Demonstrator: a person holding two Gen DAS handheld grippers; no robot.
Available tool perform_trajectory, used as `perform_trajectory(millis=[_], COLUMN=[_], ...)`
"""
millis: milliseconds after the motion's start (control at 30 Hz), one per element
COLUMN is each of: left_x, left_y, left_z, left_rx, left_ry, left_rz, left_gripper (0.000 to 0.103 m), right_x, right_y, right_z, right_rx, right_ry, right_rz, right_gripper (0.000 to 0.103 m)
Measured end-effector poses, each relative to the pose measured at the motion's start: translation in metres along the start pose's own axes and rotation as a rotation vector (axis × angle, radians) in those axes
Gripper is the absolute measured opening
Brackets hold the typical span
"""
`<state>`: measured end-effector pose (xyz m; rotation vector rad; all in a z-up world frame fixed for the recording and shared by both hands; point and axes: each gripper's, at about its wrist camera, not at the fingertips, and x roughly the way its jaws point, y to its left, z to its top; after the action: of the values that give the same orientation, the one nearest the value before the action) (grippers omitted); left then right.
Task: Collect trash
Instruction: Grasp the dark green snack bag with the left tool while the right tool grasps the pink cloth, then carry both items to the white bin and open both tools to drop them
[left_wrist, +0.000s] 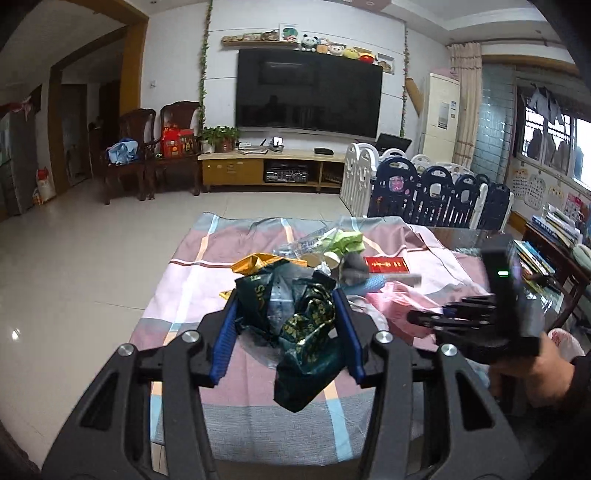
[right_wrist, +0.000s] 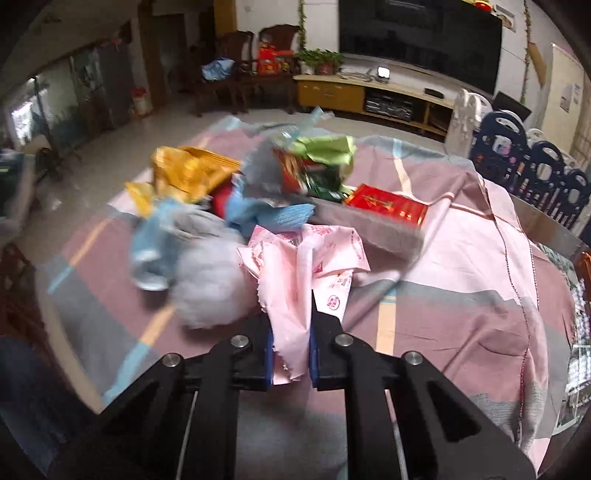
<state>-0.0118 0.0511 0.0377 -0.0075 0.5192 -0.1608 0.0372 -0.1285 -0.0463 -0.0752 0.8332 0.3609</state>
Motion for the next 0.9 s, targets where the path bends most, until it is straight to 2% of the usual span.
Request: perform_trajectory(millis=[200, 333, 400, 467, 533, 733, 900], left_x=[0.006, 0.013, 0.02, 0.027, 0.035, 0.047, 0.049], left_y=[0.002, -0.005, -0.012, -0.014, -0.012, -0.005, -0.015], left_z=[0.002, -0.004, -0.006, -0.007, -0.007, -0.01, -0.014], left_rx=[-0.019, -0.016, 0.008, 0.003, -0.009, -0.044, 0.016], left_ry=[-0.024, -0.027, -0.017, 0.004, 0.021, 0.063, 0.068], left_rz=[0.025, -0.028, -0.008, 0.008, 0.069, 0.08, 0.095], left_gripper=[0.05, 0.05, 0.05, 0.05, 0.051, 0.051, 0.051], right_x=[-0.07, -0.097, -0.102, -0.101, -0.099, -0.085, -0.077], right_y=[-0.012, -0.016, -0.016, -0.018, -0.019, -0.013, -0.01], right_z=[-0.011, -0.02, -0.023, -0.023, -0.023, -0.023, -0.024], right_rx=[0.067, 0.105, 0.109, 0.116, 0.109, 0.057, 0.05], right_ry=[-0.148, -0.279, -0.312, -0.321, -0.321, -0.268, -0.251], right_rz=[0.032, -0.05, -0.1, -0.123, -0.125, -0.146, -0.16], right_gripper=[0.014, 0.014, 0.014, 0.014, 0.014, 0.014, 0.014])
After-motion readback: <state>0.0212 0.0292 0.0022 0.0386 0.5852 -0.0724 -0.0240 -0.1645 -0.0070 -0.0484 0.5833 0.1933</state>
